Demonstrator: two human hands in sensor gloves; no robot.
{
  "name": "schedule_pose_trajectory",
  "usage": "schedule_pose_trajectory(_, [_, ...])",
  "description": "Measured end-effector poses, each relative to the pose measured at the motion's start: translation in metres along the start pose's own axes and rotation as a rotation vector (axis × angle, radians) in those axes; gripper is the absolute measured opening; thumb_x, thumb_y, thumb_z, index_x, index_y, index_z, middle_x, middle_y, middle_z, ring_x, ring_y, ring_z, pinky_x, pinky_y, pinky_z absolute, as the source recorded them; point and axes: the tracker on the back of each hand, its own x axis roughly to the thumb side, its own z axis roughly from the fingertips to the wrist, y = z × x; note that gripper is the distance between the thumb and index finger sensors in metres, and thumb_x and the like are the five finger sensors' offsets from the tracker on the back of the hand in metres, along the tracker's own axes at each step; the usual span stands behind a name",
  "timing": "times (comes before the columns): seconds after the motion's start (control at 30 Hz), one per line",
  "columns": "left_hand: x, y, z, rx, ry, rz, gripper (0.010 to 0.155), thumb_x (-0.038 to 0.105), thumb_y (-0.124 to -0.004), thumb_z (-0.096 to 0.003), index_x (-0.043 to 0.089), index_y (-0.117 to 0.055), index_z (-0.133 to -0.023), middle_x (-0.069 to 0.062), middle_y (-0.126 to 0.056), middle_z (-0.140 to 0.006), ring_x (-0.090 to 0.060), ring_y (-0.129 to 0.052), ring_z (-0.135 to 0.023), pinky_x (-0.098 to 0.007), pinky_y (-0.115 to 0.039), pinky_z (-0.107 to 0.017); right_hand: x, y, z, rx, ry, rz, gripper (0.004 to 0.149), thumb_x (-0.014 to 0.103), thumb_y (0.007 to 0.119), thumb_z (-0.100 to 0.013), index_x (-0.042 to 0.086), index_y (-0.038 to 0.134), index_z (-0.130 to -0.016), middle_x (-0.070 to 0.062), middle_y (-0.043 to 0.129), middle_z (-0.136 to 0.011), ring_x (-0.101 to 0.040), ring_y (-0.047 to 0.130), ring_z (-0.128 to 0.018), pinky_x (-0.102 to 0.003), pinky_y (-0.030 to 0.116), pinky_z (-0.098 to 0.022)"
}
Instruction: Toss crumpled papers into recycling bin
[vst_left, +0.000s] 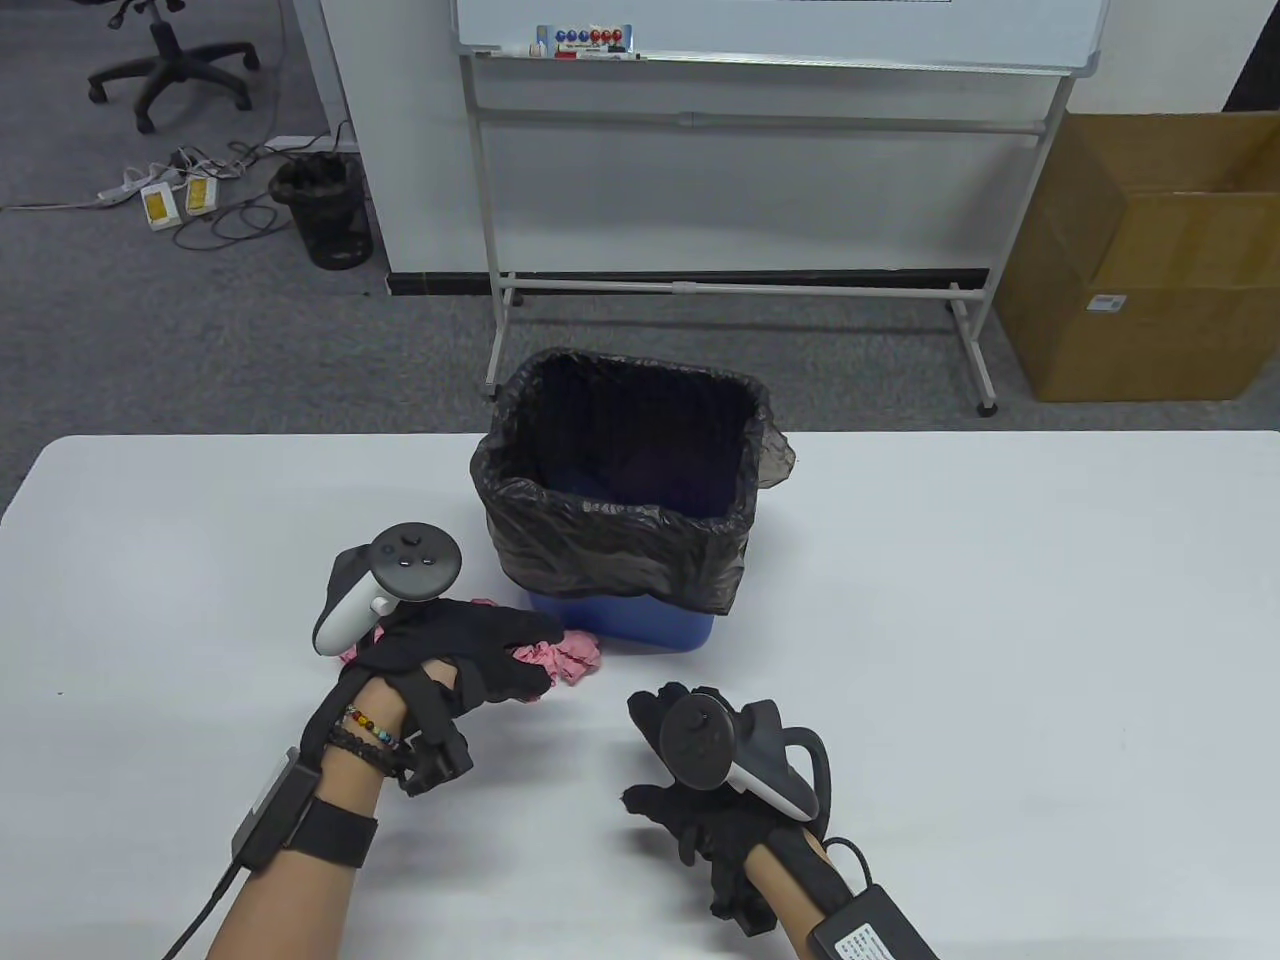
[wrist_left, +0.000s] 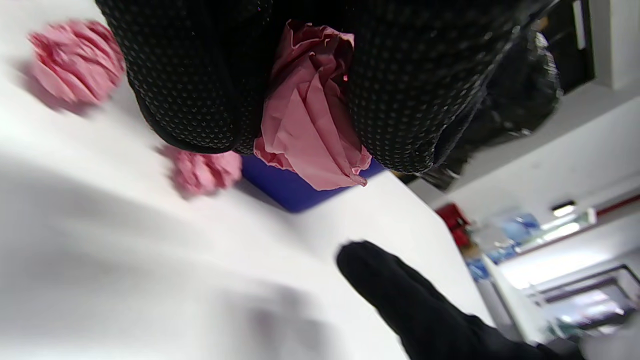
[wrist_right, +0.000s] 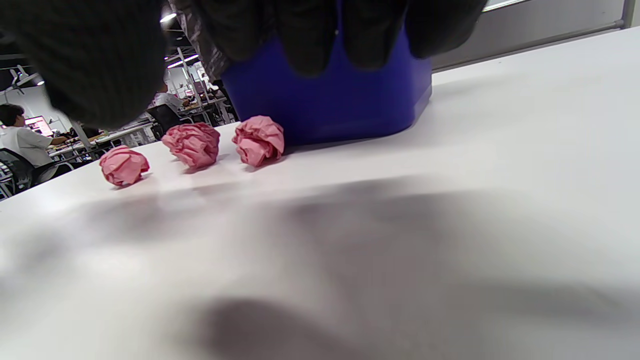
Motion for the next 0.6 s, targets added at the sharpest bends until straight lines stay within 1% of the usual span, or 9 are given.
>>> schedule_pose_trajectory(0.07, [0.007,-0.003,-0.002,-0.04,-0.047,0.026,0.066,0.037,-0.097,-0.0419,0.019,-0.074,-0.101,-0.014,-0.081,-0.105,-0.033,-0.096,-0.089,-0.042,-0.093,-0.057,0.0,0.0,0.0,0.0,-0.002,-0.001,0.087,0.059,0.084,-0.033,0.036,0.046,-0.108,-0.002,0.052,-0.117,-0.035,0.052,-0.111,-0.053,0.052,-0.076])
schedule_pose_trajectory(0.1, [0.01,-0.004,-0.002,-0.058,-0.071,0.045,0.066,0.037,-0.097,-0.042,0.019,-0.074,-0.101,-0.014,-0.08,-0.105,-0.033,-0.096,-0.089,-0.042,-0.093,-0.058,0.0,0.001,0.0,0.001,-0.003,0.0,0.087,0.059,0.084,-0.033,0.036,0.046,-0.108,-0.004,0.052,-0.117,-0.035,0.052,-0.111,-0.053,0.052,-0.076])
schedule_pose_trajectory(0.13, [0.015,-0.006,-0.003,-0.085,-0.11,0.079,0.066,0.037,-0.097,-0.0422,0.019,-0.074,-0.101,-0.014,-0.08,-0.105,-0.033,-0.095,-0.09,-0.042,-0.092,-0.058,0.001,0.001,0.0,0.002,-0.005,0.001,0.087,0.059,0.084,-0.033,0.036,0.046,-0.108,-0.001,0.052,-0.117,-0.035,0.052,-0.11,-0.053,0.052,-0.076])
schedule_pose_trajectory(0.23, [0.029,-0.006,-0.004,-0.117,-0.173,0.118,0.066,0.036,-0.097,-0.0426,0.019,-0.073,-0.102,-0.014,-0.079,-0.106,-0.033,-0.094,-0.09,-0.043,-0.092,-0.059,0.001,0.001,0.0,0.002,-0.009,0.001,0.087,0.059,0.084,-0.033,0.036,0.046,-0.108,-0.004,0.053,-0.117,-0.035,0.052,-0.11,-0.053,0.053,-0.076])
schedule_pose_trajectory(0.33, [0.044,-0.004,-0.006,-0.139,-0.24,0.156,0.066,0.036,-0.097,-0.043,0.02,-0.073,-0.102,-0.014,-0.078,-0.106,-0.033,-0.093,-0.091,-0.043,-0.091,-0.06,0.002,0.001,0.0,-0.002,-0.011,0.0,0.087,0.059,0.084,-0.033,0.036,0.046,-0.108,-0.003,0.053,-0.117,-0.035,0.052,-0.11,-0.053,0.053,-0.076])
schedule_pose_trajectory(0.37, [0.048,-0.003,-0.006,-0.142,-0.26,0.166,0.066,0.036,-0.096,-0.0432,0.02,-0.073,-0.102,-0.013,-0.078,-0.107,-0.033,-0.093,-0.092,-0.043,-0.09,-0.06,0.002,0.002,0.0,-0.002,-0.011,-0.001,0.087,0.059,0.084,-0.033,0.036,0.046,-0.108,-0.001,0.053,-0.117,-0.035,0.052,-0.11,-0.053,0.053,-0.076])
schedule_pose_trajectory(0.47, [0.065,0.003,-0.009,-0.136,-0.331,0.211,0.066,0.036,-0.096,-0.0434,0.02,-0.072,-0.103,-0.013,-0.077,-0.107,-0.032,-0.092,-0.093,-0.043,-0.09,-0.061,0.002,0.002,0.0,-0.004,-0.013,-0.001,0.087,0.059,0.084,-0.033,0.036,0.046,-0.108,-0.003,0.053,-0.117,-0.034,0.052,-0.11,-0.053,0.053,-0.076])
schedule_pose_trajectory(0.53, [0.075,0.009,-0.012,-0.091,-0.372,0.237,0.066,0.036,-0.096,-0.0433,0.021,-0.072,-0.102,-0.013,-0.077,-0.107,-0.032,-0.092,-0.093,-0.043,-0.089,-0.062,0.003,0.003,0.0,-0.003,-0.014,0.0,0.087,0.059,0.084,-0.033,0.036,0.046,-0.108,-0.002,0.053,-0.117,-0.035,0.052,-0.11,-0.052,0.053,-0.076])
schedule_pose_trajectory(0.6, [0.085,0.019,-0.014,0.002,-0.4,0.264,0.066,0.036,-0.096,-0.0431,0.021,-0.072,-0.102,-0.012,-0.077,-0.108,-0.031,-0.092,-0.093,-0.043,-0.089,-0.062,0.003,0.003,0.0,-0.004,-0.015,0.0,0.087,0.059,0.084,-0.033,0.036,0.046,-0.108,-0.002,0.053,-0.117,-0.035,0.052,-0.11,-0.052,0.053,-0.076])
